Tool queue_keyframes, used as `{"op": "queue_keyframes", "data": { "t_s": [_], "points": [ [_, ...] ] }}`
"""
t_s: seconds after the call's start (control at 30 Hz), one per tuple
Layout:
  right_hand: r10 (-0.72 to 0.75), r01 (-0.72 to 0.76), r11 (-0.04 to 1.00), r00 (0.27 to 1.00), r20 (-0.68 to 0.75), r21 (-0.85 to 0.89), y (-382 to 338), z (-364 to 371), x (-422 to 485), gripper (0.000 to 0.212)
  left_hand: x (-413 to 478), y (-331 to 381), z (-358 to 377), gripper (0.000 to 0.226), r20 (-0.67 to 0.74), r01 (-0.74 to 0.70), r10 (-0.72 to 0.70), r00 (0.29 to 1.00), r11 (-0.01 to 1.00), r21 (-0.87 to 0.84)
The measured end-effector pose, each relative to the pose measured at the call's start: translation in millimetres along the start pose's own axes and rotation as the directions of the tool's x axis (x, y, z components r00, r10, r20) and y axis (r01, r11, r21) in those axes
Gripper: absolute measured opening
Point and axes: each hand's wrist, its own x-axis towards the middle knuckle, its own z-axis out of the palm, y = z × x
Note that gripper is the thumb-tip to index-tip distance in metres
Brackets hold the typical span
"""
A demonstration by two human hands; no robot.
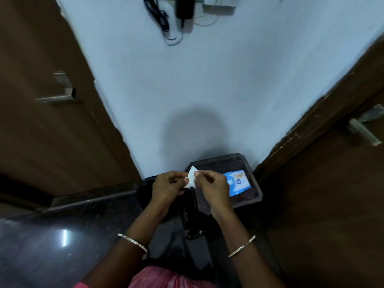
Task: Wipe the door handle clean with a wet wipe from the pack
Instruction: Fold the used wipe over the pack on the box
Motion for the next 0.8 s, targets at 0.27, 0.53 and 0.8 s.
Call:
{"op": "queue_keyframes", "data": {
  "t_s": [0.27,0.53,0.8],
  "points": [
    [0.169,-0.167,0.984,0.985,0.040,-0.057,49,130,6,0.015,60,-38,-114,0.014,-0.026,0.217,-0.216,0.976,0.976,0.003],
    [0.311,-0.338,0.928,0.935,-0.173,-0.157,76,200,46,0.015,139,-80,-162,0.008,-0.052,0.352,-0.348,0.936,0.932,0.084],
    [0.425,-0.457,0.846,0.889,-0.171,-0.275,139,255,140,0.018,240,-139,-166,0.030,-0.119,0.535,-0.522,0.845,0.825,0.183]
  ]
}}
